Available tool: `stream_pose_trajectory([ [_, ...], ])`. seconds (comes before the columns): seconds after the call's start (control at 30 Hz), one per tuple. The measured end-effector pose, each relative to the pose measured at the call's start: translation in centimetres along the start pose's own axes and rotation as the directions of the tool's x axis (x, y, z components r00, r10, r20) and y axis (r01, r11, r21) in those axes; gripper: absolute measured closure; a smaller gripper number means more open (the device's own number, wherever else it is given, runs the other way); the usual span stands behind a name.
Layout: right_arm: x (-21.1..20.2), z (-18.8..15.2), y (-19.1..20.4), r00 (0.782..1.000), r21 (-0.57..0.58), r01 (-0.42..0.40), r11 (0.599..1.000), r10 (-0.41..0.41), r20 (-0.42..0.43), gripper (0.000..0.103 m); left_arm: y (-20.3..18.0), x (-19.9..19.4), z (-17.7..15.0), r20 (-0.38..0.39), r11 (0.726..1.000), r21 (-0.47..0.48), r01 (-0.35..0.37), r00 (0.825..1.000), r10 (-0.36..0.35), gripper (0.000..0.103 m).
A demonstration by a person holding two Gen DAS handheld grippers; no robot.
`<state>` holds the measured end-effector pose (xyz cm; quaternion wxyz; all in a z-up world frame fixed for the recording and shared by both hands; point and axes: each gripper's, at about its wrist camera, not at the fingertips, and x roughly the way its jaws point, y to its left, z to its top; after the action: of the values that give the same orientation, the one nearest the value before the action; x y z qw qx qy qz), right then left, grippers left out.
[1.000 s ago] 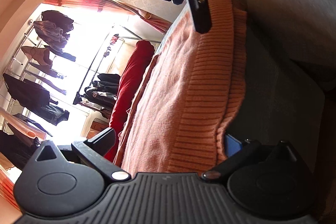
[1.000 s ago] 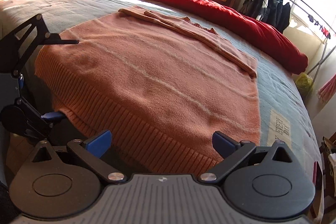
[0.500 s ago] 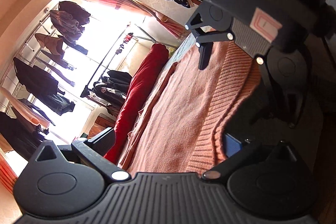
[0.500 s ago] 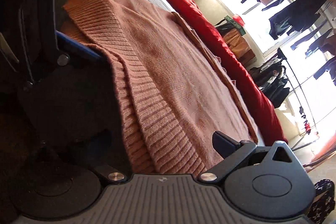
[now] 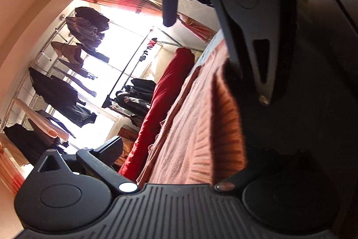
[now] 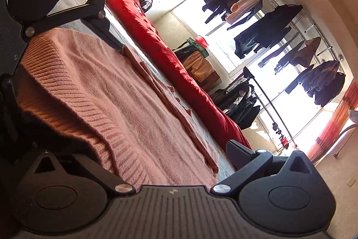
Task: Fold clothes
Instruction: 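Roll both tools and close them on the ribbed hem at each end, then lift the held hem with both tools and fold it toward the collar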
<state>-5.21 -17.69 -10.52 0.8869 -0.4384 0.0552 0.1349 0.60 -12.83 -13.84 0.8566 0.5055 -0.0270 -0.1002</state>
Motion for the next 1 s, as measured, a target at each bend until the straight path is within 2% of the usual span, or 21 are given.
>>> stream_pose_trajectory([
  [0.1, 0.6, -0.9, 0.9, 1.0, -0.018, -0.012, 1.0, 0.012, -0.015, 0.0, 1.6, -0.3, -0.1, 0.006, 0.997, -0.049, -0.053, 0.999, 0.054, 0.0],
  [0.23, 2.6, -3.7, 2.4, 0.994, -0.125, 0.075, 0.989, -0.084, -0.072, 0.0, 2.0, -0.8, -0.1, 0.007, 0.998, -0.022, -0.057, 0.998, 0.057, 0.0],
  [0.3, 2.0, -4.5, 1.7, 0.991, -0.115, 0.111, 0.987, -0.119, -0.058, 0.0, 1.8, -1.0, -0.1, 0.003, 0.999, -0.013, -0.045, 0.999, 0.045, 0.0],
  [0.43, 1.3, -5.6, -0.9, 0.978, -0.093, 0.188, 0.978, -0.196, -0.079, 0.0, 0.9, -1.0, -0.9, -0.044, 1.0, -0.006, 0.021, 0.999, -0.022, 0.0],
  [0.53, 1.5, -6.8, -2.5, 0.97, -0.082, 0.192, 0.978, -0.202, -0.132, 0.0, 0.1, -1.0, -1.8, -0.08, 0.999, 0.031, 0.031, 0.996, -0.029, 0.0],
  [0.67, 2.2, -9.2, -2.9, 0.96, -0.109, 0.178, 0.978, -0.196, -0.198, 0.0, 0.7, -1.4, -2.0, -0.084, 0.999, 0.029, -0.014, 0.996, 0.016, 0.0],
  [0.73, 1.8, -9.7, -3.1, 0.963, -0.087, 0.18, 0.98, -0.193, -0.187, 0.0, 0.9, -1.5, -2.0, -0.098, 0.999, 0.03, -0.01, 0.995, 0.013, 0.0],
  [0.9, 0.9, -9.2, -2.8, 0.976, -0.056, 0.148, 0.987, -0.155, -0.153, 0.0, -0.4, -1.1, -2.2, -0.155, 0.991, 0.111, 0.072, 0.986, -0.054, 0.0],
  [1.0, 0.4, -8.8, -2.2, 0.978, -0.092, 0.169, 0.981, -0.178, -0.109, 0.0, 0.4, -1.3, -1.5, -0.128, 0.993, 0.112, -0.02, 0.991, 0.034, 0.0],
])
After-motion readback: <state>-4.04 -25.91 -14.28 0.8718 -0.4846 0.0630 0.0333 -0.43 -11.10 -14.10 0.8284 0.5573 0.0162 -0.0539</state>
